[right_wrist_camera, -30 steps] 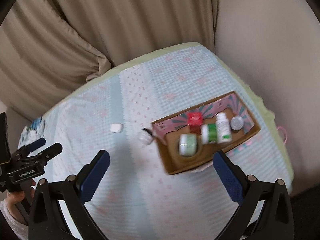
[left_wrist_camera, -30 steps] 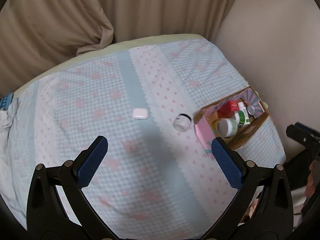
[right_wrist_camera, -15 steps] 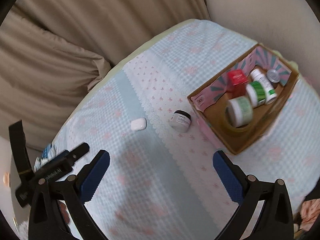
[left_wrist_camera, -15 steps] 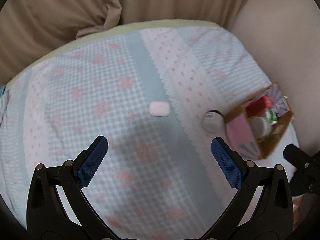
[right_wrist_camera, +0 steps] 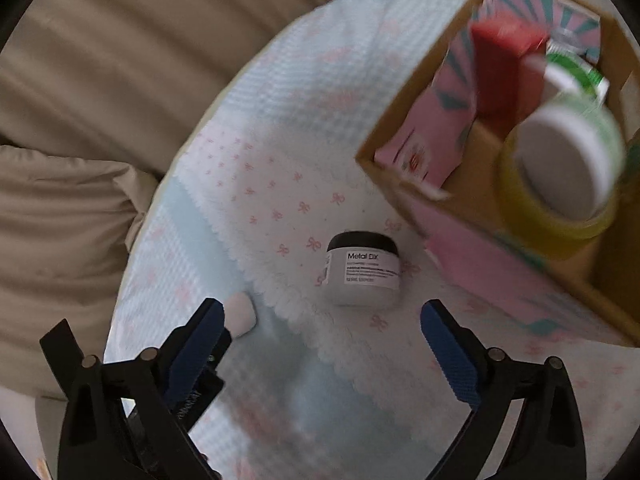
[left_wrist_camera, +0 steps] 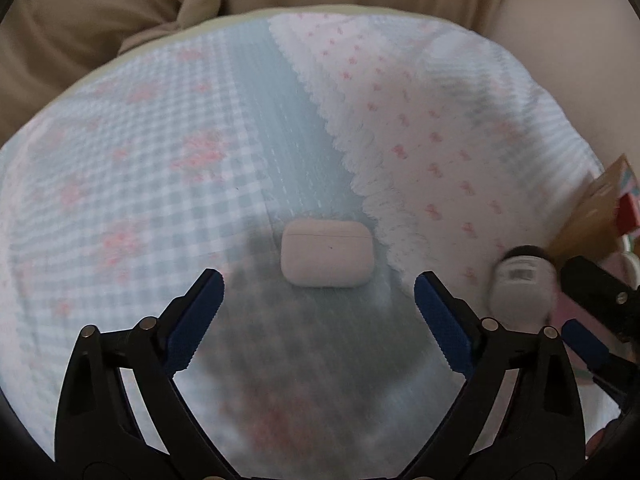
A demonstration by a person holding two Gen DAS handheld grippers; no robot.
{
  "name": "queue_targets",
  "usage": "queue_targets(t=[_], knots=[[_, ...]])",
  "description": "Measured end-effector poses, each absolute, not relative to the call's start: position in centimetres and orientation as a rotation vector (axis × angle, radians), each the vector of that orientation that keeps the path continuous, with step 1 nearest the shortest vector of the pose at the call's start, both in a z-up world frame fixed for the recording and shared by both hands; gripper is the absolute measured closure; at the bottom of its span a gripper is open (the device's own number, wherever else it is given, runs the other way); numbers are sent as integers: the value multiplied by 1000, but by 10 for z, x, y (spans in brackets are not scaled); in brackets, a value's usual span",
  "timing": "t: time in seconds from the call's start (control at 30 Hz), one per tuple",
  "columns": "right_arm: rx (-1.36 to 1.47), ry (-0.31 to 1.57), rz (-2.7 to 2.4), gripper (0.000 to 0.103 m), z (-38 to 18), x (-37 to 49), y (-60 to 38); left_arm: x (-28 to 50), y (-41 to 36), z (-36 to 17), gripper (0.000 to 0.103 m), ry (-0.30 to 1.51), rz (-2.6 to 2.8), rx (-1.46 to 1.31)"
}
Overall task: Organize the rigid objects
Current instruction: 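Grasp the white earbud case with the left tool while the right tool grasps the Metal DX jar, then carry the earbud case and Metal DX jar over the cardboard box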
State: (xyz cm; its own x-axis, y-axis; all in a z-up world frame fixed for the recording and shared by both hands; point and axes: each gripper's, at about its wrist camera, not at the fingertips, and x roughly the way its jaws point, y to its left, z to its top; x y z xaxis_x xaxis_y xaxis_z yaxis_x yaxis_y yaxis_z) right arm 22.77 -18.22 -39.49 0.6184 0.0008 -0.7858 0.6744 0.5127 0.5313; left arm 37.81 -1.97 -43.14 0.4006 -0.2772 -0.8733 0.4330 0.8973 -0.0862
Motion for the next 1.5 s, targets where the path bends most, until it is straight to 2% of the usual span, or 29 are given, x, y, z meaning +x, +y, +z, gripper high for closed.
queue_targets(t=[0.1, 0.43, 0.47, 0.5, 0.53, 0.6, 0.67, 1.17, 1.5], knots=[[991, 837, -479, 17, -415, 240, -185, 385, -25, -449, 8, 1080, -433, 177], [1027, 863, -556, 18, -437, 252, -197, 395, -37, -463, 8, 1066, -411, 187], [1033, 862, -560, 18, -438, 253, -198, 396, -39, -463, 14, 1064, -412, 194], [1034, 862, -564, 25, -439, 253, -200, 397, -41, -464, 22, 1061, -411, 211], [1027, 864, -567, 31, -439, 254, -201, 397, -42, -463, 25, 1055, -410, 226], [997, 891, -573, 43, -440, 258, -202, 398, -43, -461, 39, 1051, -424, 229], [978, 904, -580, 50, -441, 259, -203, 399, -44, -459, 46, 1054, -436, 232], [971, 871, -484, 50, -428, 251, -201, 382, -23, -427, 46, 1070, -473, 180], [936, 807, -409, 50, -357, 215, -189, 337, 8, -336, 46, 1042, -501, 135]])
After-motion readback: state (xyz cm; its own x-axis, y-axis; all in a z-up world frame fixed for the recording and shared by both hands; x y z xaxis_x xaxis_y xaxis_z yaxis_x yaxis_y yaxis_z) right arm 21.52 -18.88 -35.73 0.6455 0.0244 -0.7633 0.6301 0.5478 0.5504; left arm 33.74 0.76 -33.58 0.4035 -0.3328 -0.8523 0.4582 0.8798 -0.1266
